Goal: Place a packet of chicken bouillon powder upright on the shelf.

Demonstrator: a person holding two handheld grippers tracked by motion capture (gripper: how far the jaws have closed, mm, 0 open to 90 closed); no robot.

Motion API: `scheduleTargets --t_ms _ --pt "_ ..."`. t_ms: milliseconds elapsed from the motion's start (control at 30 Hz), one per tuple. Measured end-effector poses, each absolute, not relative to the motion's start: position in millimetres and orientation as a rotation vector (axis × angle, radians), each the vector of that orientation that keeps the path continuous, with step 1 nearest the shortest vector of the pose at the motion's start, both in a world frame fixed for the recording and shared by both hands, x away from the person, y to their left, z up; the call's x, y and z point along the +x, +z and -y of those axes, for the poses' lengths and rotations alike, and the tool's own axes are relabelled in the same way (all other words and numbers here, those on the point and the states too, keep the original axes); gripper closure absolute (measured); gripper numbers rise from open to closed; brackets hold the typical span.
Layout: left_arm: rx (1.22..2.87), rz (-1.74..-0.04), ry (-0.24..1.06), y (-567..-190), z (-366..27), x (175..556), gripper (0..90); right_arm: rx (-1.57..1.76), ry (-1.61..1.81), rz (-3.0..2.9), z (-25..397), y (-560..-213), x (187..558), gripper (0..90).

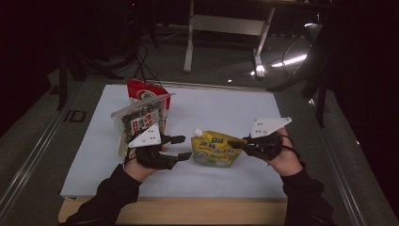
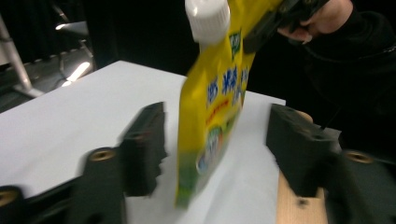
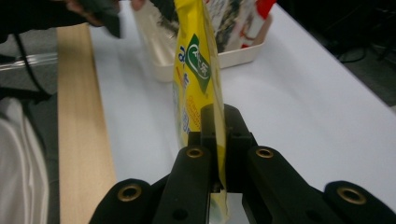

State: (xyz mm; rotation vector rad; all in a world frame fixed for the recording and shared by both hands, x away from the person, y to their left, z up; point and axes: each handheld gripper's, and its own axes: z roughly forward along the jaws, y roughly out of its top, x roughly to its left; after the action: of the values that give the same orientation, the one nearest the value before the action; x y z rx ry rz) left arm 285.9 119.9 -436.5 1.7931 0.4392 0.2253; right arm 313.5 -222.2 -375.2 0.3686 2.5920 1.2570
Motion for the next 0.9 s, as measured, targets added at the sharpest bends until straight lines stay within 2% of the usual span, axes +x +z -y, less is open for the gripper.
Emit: scheduleTargets --t_ms 33,100,333,467,900 --pt "1.796 -0.435 0.206 -437 -123 283 33.7 0.368 1.257 -2.585 222 -373 314 90.0" --pt "1.802 -0.456 0.234 -440 -124 277 18.7 0.367 1.267 -2.571 222 -367 316 90.0" --pt "1.838 -0.453 0.232 -459 -123 255 7.8 0.328 1.287 -2.546 206 -353 320 90.0" --pt "1.88 -0.439 0.199 -474 -118 245 7.7 0.303 1.292 -2.546 196 -348 322 90.0" --pt "1.946 -0.409 0.086 -520 -95 232 7.7 0.112 1.413 -2.57 123 -333 332 90.0"
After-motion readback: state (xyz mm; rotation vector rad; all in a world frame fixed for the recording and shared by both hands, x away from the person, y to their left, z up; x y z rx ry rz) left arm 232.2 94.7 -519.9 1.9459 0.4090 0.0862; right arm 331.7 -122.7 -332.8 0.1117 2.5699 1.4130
